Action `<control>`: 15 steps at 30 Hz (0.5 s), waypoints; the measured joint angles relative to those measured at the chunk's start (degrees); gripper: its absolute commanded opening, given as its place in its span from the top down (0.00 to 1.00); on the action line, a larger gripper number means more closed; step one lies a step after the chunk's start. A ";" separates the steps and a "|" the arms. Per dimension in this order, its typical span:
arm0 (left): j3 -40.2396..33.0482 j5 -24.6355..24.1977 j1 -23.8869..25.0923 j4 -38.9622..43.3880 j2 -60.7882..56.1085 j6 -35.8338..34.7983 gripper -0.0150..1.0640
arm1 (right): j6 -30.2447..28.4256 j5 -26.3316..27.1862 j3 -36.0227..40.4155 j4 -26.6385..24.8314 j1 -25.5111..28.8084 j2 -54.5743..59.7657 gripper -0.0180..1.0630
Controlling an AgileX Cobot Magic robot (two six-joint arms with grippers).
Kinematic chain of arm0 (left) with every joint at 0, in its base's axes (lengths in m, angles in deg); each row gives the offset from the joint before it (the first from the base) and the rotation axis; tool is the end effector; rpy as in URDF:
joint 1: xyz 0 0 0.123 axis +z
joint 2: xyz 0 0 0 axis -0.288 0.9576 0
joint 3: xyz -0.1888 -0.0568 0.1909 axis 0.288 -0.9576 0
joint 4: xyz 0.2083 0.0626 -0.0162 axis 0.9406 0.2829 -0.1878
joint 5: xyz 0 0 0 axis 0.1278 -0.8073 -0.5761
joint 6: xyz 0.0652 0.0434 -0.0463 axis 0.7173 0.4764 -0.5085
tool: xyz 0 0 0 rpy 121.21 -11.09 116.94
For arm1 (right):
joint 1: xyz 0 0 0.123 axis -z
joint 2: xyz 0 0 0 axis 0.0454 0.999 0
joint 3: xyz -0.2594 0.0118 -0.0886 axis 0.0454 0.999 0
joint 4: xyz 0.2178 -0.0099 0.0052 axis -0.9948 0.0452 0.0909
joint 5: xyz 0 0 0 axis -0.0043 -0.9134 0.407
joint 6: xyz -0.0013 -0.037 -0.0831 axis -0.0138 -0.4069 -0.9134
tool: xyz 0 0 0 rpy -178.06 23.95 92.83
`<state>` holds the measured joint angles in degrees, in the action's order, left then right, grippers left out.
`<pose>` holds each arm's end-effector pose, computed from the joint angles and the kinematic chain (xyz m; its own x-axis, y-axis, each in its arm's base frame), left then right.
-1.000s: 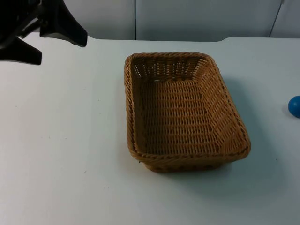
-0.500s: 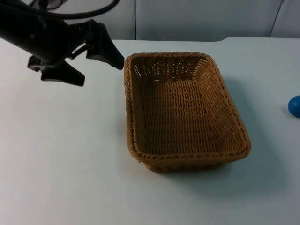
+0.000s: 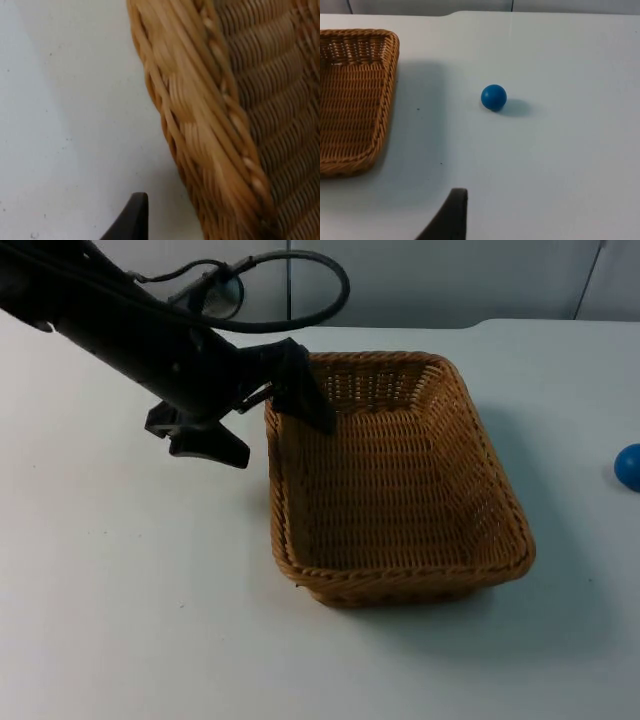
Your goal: Pick up the basket with the left hand and place the ball into the basket with the right hand.
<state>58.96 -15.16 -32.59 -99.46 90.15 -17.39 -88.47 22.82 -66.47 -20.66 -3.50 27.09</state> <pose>0.3732 -0.1609 0.1272 -0.9423 0.0721 -0.3268 0.2678 0.7482 -0.6070 -0.0260 -0.0052 0.2621 -0.4695 -0.0583 -0.8810 0.0075 0.9975 -0.0700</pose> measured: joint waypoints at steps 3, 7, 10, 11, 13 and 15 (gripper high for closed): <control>0.41 0.73 -0.46 -0.02 0.80 -1.07 0.07 | 0.00 0.00 0.00 0.00 0.00 0.00 0.02; 0.64 2.33 -1.49 0.24 1.48 -1.94 0.08 | 0.00 0.00 0.00 0.00 0.00 0.00 0.02; 1.40 2.58 -2.30 0.24 2.32 -3.36 0.12 | 0.00 0.00 0.00 0.00 0.00 0.00 0.02; 1.40 2.58 -2.30 0.24 2.32 -3.36 0.16 | 0.00 0.00 0.00 0.00 0.00 0.00 0.02; 1.79 2.78 -2.82 0.24 3.19 -4.30 0.18 | 0.00 0.00 0.00 0.00 0.00 0.00 0.02; 2.11 3.04 -3.11 0.38 4.01 -5.33 0.31 | 0.00 0.00 0.00 0.00 0.00 0.00 0.02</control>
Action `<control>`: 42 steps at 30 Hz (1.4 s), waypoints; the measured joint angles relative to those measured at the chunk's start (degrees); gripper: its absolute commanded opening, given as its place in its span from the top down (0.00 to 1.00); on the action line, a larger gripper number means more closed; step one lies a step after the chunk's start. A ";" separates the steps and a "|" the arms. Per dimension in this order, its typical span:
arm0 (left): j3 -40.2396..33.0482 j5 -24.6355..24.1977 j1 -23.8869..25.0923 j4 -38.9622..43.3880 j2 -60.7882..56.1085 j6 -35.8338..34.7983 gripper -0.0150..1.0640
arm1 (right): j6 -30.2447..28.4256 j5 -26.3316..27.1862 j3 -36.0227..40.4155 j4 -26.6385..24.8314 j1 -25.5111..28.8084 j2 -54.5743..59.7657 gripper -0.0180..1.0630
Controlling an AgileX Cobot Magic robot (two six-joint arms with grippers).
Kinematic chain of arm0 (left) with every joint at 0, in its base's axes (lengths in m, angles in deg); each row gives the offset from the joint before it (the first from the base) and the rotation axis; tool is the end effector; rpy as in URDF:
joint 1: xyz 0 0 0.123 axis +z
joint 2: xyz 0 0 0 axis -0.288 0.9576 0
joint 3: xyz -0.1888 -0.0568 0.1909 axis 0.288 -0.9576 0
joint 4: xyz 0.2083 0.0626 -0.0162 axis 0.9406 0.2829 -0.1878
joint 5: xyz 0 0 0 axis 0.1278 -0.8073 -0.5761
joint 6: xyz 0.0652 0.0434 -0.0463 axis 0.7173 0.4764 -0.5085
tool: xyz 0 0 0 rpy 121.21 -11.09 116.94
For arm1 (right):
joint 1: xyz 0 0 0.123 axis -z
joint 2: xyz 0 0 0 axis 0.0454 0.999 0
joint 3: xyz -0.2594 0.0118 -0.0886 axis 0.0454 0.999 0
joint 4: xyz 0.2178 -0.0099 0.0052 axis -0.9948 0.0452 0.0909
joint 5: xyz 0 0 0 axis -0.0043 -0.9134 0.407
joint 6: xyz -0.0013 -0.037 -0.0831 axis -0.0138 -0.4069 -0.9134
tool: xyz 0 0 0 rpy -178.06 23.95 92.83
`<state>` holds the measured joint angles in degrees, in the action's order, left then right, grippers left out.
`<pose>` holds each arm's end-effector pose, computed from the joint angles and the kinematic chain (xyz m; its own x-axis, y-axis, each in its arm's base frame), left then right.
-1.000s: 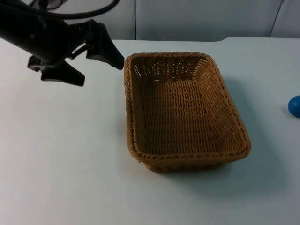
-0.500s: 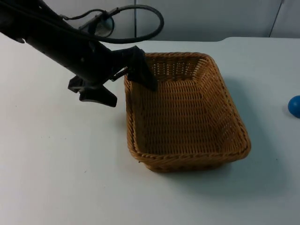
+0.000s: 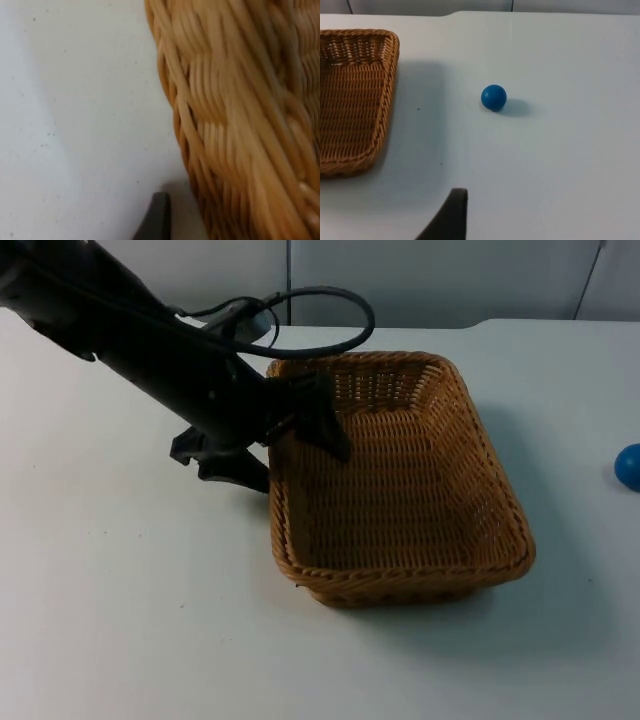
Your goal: Pick up the basket with the left hand and place the ball into the basket with the right hand.
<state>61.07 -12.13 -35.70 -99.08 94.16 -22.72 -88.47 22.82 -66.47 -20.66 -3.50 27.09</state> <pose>0.3744 -0.1808 0.1053 -0.9621 0.0359 -0.2703 0.1988 0.7708 -0.6053 -0.0260 -0.0052 0.2621 -0.4695 -0.0583 -0.8810 0.0075 0.9975 -0.0700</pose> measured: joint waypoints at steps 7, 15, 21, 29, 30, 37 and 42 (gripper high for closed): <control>0.10 1.48 -0.31 0.00 0.24 -0.85 0.69 | 0.00 0.00 0.00 0.00 0.00 0.00 0.02; 0.10 3.83 -0.31 -1.55 0.27 -1.08 0.74 | 0.00 0.00 0.00 0.00 0.00 0.00 0.02; 0.10 4.83 -0.31 -3.36 0.27 -1.44 0.99 | 0.00 0.00 0.00 0.00 0.00 0.00 0.02; 0.10 5.40 -0.39 -3.36 0.36 -3.97 0.99 | 0.00 0.00 0.00 0.00 0.00 0.00 0.02; 0.10 5.55 -0.39 -3.36 0.36 -5.15 0.99 | 0.00 0.00 0.00 0.00 0.00 0.00 0.02; -0.01 6.13 -0.39 2.13 -2.08 -11.45 0.99 | 0.00 0.00 0.00 0.00 0.00 0.00 0.02; -0.01 4.92 -0.17 9.51 -7.37 -17.12 0.99 | 0.00 0.00 0.00 0.00 0.00 0.00 0.02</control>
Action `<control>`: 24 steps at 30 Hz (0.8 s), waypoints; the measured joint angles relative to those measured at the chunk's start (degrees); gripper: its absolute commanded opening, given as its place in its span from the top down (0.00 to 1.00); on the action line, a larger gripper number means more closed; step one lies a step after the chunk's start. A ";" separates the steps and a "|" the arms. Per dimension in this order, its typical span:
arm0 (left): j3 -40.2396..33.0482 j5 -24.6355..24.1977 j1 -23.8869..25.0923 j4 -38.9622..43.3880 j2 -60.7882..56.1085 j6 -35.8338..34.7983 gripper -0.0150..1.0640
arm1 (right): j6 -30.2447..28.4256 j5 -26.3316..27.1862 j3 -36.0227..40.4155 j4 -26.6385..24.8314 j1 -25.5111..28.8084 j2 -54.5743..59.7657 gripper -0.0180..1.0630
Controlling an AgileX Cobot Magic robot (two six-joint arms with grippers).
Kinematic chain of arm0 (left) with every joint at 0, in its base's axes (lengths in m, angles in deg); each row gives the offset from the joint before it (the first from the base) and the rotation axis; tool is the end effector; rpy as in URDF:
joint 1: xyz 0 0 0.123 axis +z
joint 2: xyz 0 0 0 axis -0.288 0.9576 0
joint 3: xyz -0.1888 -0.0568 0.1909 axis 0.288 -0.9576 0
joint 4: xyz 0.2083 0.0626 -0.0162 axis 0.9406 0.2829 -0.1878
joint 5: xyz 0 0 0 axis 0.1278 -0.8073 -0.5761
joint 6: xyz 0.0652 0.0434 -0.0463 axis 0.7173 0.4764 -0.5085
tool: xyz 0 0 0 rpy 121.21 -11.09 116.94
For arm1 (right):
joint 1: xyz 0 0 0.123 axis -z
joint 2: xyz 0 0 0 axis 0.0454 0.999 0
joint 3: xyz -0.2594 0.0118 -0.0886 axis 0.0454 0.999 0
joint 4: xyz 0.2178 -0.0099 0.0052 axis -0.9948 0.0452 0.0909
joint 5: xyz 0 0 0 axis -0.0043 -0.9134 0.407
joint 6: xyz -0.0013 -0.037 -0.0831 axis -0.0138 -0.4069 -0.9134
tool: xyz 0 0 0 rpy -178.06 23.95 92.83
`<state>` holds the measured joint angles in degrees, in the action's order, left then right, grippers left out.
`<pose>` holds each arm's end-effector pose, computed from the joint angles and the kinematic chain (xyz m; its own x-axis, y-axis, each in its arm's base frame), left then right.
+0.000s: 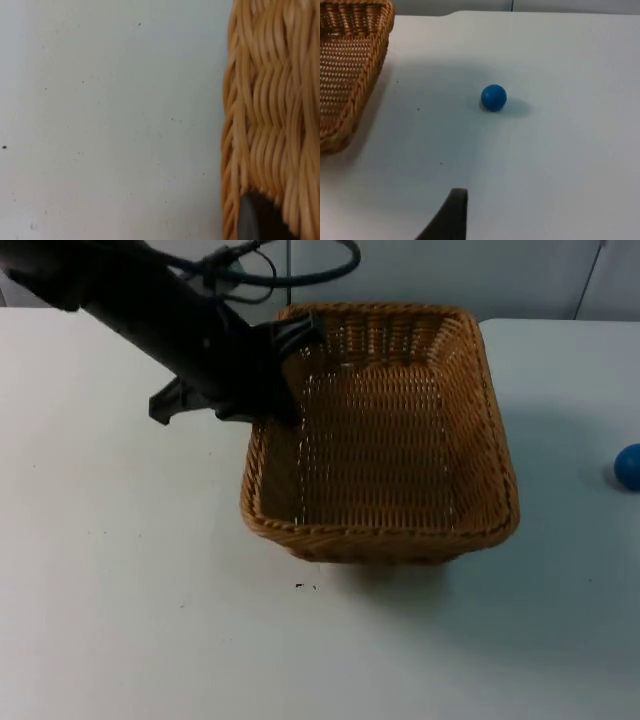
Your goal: Pick up the basket with the left hand and place the ball into the basket with the right hand.
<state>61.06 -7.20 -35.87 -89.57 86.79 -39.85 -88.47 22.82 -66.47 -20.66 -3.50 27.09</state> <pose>0.3772 -0.1725 0.1525 -0.9432 -0.1192 -0.3100 0.0857 0.8144 -0.5740 -0.0260 -0.0052 0.2621 -0.4695 -0.0583 -0.8810 0.0075 0.9975 -0.0700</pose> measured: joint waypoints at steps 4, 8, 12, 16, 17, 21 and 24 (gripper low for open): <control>-2.17 -1.20 0.73 4.02 -4.07 -3.48 0.99 | 0.00 0.00 0.00 0.00 0.00 0.00 0.02; -9.22 0.78 2.69 4.75 -9.63 -4.33 0.99 | 0.00 0.00 0.00 0.00 0.00 0.00 0.02; -17.53 1.67 5.59 4.63 -14.95 -3.77 0.99 | 0.00 0.00 0.00 0.00 0.00 0.00 0.02; -21.96 1.95 6.36 4.63 -18.04 -2.05 0.99 | 0.00 0.00 0.00 0.00 0.00 0.00 0.02; -23.24 1.95 6.37 4.63 -19.02 -1.72 0.99 | 0.00 0.00 0.00 0.00 0.00 0.00 0.02; -26.06 2.08 6.37 4.63 -22.15 -0.77 0.99 | 0.00 0.00 0.00 0.00 0.00 0.00 0.02; -27.84 2.30 6.37 4.06 -23.41 -0.49 0.99 | 0.00 0.00 0.00 0.00 0.00 0.00 0.04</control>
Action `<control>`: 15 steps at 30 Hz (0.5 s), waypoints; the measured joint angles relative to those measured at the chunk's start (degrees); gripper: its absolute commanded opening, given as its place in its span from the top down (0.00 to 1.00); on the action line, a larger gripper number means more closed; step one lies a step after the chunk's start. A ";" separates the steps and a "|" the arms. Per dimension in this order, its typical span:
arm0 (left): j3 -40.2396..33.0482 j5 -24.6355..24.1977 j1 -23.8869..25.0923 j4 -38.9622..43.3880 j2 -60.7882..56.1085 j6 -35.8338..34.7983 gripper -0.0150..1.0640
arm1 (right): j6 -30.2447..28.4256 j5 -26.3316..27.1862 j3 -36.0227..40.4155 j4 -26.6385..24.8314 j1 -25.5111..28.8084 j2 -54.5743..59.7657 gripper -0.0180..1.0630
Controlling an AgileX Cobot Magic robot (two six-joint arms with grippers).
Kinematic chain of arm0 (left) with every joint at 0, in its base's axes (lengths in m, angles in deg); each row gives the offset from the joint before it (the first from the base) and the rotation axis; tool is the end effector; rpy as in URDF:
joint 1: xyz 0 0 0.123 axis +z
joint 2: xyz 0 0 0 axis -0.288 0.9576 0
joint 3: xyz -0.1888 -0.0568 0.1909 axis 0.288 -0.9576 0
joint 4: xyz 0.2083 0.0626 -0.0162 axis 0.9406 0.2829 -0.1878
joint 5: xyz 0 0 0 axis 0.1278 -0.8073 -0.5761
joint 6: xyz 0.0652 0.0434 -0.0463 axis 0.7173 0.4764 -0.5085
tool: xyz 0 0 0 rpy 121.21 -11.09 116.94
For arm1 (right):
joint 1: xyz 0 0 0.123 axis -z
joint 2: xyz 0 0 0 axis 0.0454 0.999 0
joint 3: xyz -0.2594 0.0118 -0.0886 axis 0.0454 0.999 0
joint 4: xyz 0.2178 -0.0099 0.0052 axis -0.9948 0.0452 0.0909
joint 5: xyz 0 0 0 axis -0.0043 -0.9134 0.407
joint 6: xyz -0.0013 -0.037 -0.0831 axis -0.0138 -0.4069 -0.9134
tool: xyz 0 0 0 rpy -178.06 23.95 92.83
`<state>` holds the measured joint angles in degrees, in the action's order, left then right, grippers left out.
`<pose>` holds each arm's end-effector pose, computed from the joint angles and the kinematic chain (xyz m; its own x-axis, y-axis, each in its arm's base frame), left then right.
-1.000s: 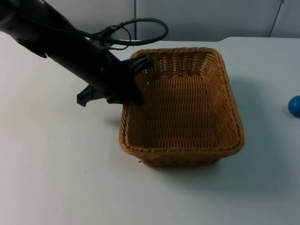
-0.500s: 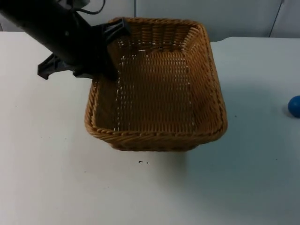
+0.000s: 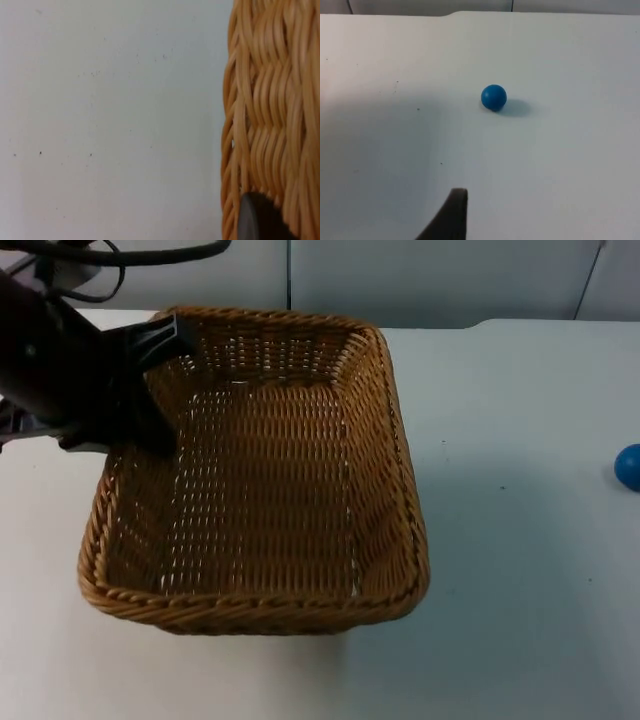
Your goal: Pick up the basket with the left hand and place the ball into the basket with the right hand.
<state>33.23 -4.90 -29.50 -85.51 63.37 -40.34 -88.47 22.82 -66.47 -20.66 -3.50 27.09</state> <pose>0.2871 -0.1007 0.1876 -0.9384 -0.1864 -0.2909 -0.0149 0.8630 -0.5050 -0.0260 -0.0052 0.2621 -0.4695 -0.0583 -0.8810 0.0075 0.9975 -0.0700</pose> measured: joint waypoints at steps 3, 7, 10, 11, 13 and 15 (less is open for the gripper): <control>-2.11 0.11 0.00 -0.76 -0.97 0.48 0.99 | 0.00 0.00 0.00 -0.11 0.00 0.00 0.09; -3.44 0.11 0.00 -2.01 -1.18 1.59 0.99 | 1.31 0.27 -1.60 -0.32 0.00 0.00 0.11; -3.44 0.11 0.00 -4.27 -1.18 3.28 0.99 | 2.51 0.87 -3.72 -0.32 0.00 0.72 0.11; -3.44 0.11 0.00 -5.41 -1.21 4.36 0.99 | 2.99 0.89 -5.01 -0.32 0.00 1.86 0.11; -3.44 0.11 0.00 -7.11 -1.31 5.49 0.99 | 3.42 1.12 -7.34 -0.32 0.00 7.43 0.11; -3.44 -0.11 0.00 -7.34 -1.31 5.77 0.99 | 3.57 1.36 -8.18 -0.32 0.00 10.27 0.11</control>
<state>29.79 -5.02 -29.50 -92.85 62.06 -34.57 -84.91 24.18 -74.64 -20.98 -3.50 37.36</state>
